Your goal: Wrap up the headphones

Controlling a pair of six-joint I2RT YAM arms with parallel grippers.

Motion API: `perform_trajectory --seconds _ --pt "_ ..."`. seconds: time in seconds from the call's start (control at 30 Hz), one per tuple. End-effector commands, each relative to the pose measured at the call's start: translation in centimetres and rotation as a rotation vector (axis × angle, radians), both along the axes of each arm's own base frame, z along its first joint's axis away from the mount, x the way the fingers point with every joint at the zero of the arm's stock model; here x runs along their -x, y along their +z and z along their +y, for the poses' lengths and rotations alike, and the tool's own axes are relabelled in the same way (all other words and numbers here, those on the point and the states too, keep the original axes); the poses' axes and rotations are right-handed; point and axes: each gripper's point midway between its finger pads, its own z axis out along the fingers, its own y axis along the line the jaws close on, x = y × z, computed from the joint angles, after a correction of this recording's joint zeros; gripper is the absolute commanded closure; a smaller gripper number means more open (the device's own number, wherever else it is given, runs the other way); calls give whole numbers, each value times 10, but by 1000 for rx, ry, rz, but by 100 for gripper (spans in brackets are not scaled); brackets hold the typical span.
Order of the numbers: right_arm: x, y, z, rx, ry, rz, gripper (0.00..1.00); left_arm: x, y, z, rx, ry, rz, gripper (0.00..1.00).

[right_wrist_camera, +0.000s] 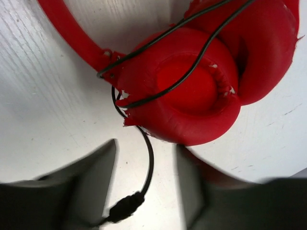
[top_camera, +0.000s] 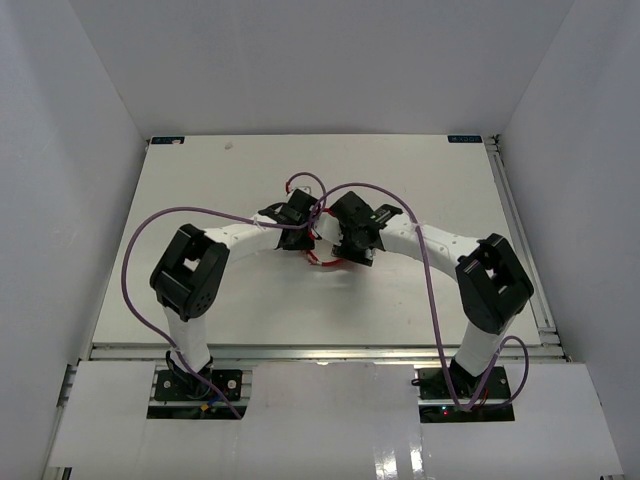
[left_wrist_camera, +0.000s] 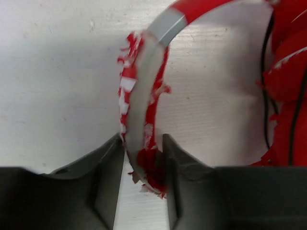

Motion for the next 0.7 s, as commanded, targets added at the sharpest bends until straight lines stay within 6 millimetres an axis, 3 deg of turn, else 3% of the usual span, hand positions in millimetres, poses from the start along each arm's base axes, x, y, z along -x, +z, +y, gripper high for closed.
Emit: perform_trajectory --seconds 0.0,0.17,0.27,0.33,0.4,0.53,0.57,0.63,0.67 --pt "-18 14 -9 30 -32 -124 30 4 27 -22 58 -89 -10 41" --pt "-6 32 -26 33 -4 -154 14 1 39 -5 72 -53 -10 23" --pt "3 42 -37 24 12 -173 4 -4 53 3 111 -30 -20 17" --pt "5 46 -49 22 -7 -192 10 -10 68 7 145 -15 -36 13" --pt "7 44 -62 -8 -52 -172 10 -14 82 8 177 -13 -56 8" --pt "12 60 -88 -205 -148 -135 10 -21 136 11 259 -45 -154 2" --pt "14 58 -94 -256 -171 -105 10 -17 152 8 290 -84 -181 2" --pt "18 73 -95 -414 -191 -103 10 -5 168 9 320 -135 -224 2" --pt "19 75 -103 -457 -230 -114 10 2 188 8 353 -176 -282 2"
